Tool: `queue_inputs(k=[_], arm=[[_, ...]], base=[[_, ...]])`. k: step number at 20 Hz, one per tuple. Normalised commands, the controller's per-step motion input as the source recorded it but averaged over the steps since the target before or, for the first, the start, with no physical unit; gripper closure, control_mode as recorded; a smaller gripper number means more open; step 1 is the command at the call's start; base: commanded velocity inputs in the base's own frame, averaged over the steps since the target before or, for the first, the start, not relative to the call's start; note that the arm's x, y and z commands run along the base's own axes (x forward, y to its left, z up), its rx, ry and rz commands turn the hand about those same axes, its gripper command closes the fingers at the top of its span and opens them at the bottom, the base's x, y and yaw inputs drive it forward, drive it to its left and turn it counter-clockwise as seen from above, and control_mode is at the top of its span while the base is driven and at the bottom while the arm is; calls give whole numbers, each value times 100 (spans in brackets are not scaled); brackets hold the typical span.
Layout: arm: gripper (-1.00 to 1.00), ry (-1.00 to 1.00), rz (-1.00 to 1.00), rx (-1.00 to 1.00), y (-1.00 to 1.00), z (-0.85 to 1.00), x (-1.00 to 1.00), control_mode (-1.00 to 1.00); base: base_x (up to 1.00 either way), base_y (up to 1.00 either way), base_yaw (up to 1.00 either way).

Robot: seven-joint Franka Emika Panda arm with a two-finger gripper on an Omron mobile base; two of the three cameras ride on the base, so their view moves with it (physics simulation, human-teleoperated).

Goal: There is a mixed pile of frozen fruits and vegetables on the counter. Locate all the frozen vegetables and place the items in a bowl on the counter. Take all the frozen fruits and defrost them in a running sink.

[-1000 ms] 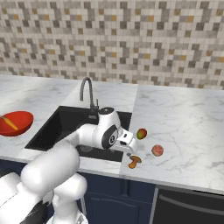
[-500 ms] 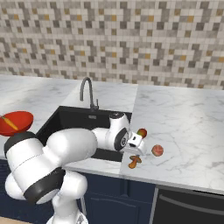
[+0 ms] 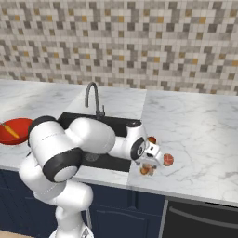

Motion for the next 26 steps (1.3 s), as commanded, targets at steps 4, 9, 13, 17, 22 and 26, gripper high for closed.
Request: queue_inputs(k=[4, 9, 13, 17, 22, 26], arm=[[-100, 0, 0, 0, -24, -4, -11, -100], [-100, -1, 0, 0, -5, -1, -26, -100], [-100, 0, 0, -2, 14, -28, -11, -100], [100, 0, 0, -1, 24, -39, 0, -100], [100, 0, 0, 0, 4, 0, -2, -100], [100, -4, 0, 0, 31, 75, -8, -100]], base=[[0, 0, 0], [0, 0, 0], [0, 0, 0], [0, 0, 0], [0, 0, 0], [0, 0, 0]])
